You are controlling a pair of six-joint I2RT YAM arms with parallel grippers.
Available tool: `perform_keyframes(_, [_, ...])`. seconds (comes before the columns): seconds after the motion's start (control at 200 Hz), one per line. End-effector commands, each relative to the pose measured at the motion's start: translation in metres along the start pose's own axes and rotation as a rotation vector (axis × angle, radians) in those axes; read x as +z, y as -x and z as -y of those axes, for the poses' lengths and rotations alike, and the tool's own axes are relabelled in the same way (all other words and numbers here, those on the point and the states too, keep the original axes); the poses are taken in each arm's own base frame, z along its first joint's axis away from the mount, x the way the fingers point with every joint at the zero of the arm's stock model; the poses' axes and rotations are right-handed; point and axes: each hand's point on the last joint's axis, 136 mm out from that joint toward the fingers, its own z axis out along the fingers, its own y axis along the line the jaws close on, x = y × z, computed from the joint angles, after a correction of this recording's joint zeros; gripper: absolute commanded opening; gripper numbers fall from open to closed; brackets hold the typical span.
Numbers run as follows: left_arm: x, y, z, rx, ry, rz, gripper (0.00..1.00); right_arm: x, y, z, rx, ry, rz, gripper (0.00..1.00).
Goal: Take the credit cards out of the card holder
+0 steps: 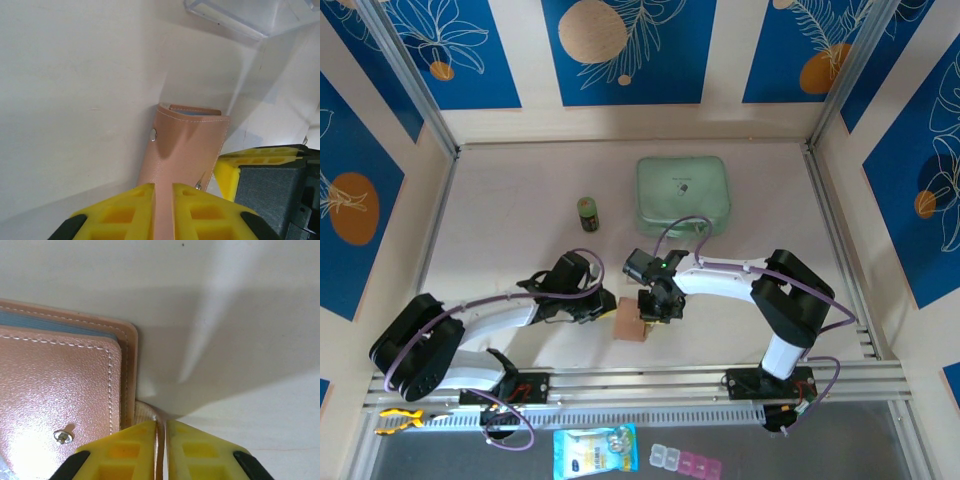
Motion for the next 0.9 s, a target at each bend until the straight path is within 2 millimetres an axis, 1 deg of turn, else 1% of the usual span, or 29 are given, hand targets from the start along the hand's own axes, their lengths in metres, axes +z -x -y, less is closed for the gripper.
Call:
perform_keyframes(0.0, [-0.002,0.007,0.009,0.021,-0.021,0.019,0.16,-0.009,-0.006,0.005,-0.012,-0.012,-0.002,0.13])
perform_keyframes(0.23, [-0.003,0.008,0.012,0.025,-0.027,0.022,0.16,-0.02,-0.002,0.01,-0.02,-0.022,0.026,0.11])
perform_keyframes(0.56, [-0.002,0.007,0.01,0.028,-0.021,0.022,0.16,-0.041,0.005,0.017,-0.03,-0.026,0.066,0.11])
perform_keyframes(0.715, [-0.003,0.008,0.011,0.031,-0.025,0.026,0.16,-0.05,0.007,0.017,-0.045,-0.018,0.082,0.1])
perform_keyframes(0.895, [-0.003,0.008,0.011,0.034,-0.025,0.024,0.16,-0.059,0.009,0.01,-0.088,0.001,0.093,0.1])
